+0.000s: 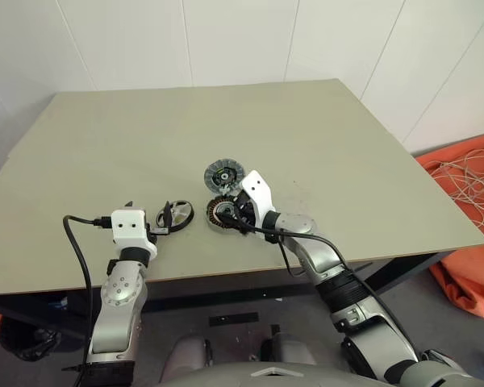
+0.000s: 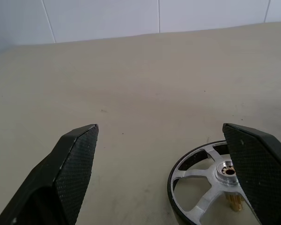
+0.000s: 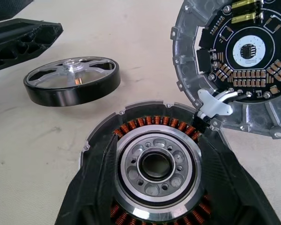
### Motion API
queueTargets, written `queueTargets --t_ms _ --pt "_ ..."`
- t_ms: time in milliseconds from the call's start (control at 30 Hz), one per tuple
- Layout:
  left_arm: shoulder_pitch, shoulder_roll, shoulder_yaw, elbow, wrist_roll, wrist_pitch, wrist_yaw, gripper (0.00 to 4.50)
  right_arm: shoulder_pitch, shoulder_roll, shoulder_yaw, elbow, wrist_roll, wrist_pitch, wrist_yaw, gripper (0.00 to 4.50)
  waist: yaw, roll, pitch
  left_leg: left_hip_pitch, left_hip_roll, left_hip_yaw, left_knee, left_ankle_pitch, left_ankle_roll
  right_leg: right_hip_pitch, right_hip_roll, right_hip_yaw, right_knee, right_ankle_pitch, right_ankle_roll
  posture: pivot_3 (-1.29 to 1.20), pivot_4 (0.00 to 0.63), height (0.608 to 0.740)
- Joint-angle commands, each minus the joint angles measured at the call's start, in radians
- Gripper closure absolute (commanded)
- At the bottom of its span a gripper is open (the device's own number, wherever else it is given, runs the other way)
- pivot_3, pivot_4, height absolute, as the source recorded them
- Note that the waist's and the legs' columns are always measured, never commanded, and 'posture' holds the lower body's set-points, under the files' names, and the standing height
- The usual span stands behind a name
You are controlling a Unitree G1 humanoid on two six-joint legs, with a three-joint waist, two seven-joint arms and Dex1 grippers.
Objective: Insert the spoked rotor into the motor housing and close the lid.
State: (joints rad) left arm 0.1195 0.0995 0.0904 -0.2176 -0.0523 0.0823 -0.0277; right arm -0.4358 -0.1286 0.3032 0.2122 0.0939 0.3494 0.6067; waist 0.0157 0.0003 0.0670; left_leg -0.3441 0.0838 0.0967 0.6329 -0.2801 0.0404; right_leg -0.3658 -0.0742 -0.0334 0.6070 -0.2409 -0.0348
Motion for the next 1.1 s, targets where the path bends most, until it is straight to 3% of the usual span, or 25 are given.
queueTargets --t_ms 33,100,333,1100 --pt "-0.014 -0.001 0.006 -0.035 0.002 -0.023 0.002 0.0 -0.013 -0.005 -0.029 -0.071 0.019 0.004 0.006 1.74 0.0 0.0 0.0 0.0 0.0 0.0 0.0 0.0 0.0 0.0 0.0 0.0 0.0 0.0 0.0 0.0 0.0 0.74" --pt "-0.015 -0.002 0.005 -0.03 0.003 -0.024 0.002 0.0 -0.012 -0.003 -0.035 -0.087 0.029 0.017 0.009 2.19 0.0 0.0 0.0 0.0 0.0 0.0 0.0 0.0 0.0 0.0 0.0 0.0 0.0 0.0 0.0 0.0 0.0 0.74" --pt "-0.017 -0.004 0.002 -0.025 0.003 -0.025 0.001 0.0 -0.02 0.009 -0.035 -0.101 0.027 0.032 0.007 4.48 0.0 0.0 0.0 0.0 0.0 0.0 0.0 0.0 0.0 0.0 0.0 0.0 0.0 0.0 0.0 0.0 0.0 0.74" --pt "-0.013 -0.001 0.002 -0.026 0.004 -0.021 -0.007 0.0 0.016 -0.019 -0.032 -0.156 0.032 0.076 0.016 4.48 -0.001 0.0 0.0 0.0 0.0 0.0 0.0 0.0 0.0 0.0 0.0 0.0 0.0 0.0 0.0 0.0 0.0 0.74"
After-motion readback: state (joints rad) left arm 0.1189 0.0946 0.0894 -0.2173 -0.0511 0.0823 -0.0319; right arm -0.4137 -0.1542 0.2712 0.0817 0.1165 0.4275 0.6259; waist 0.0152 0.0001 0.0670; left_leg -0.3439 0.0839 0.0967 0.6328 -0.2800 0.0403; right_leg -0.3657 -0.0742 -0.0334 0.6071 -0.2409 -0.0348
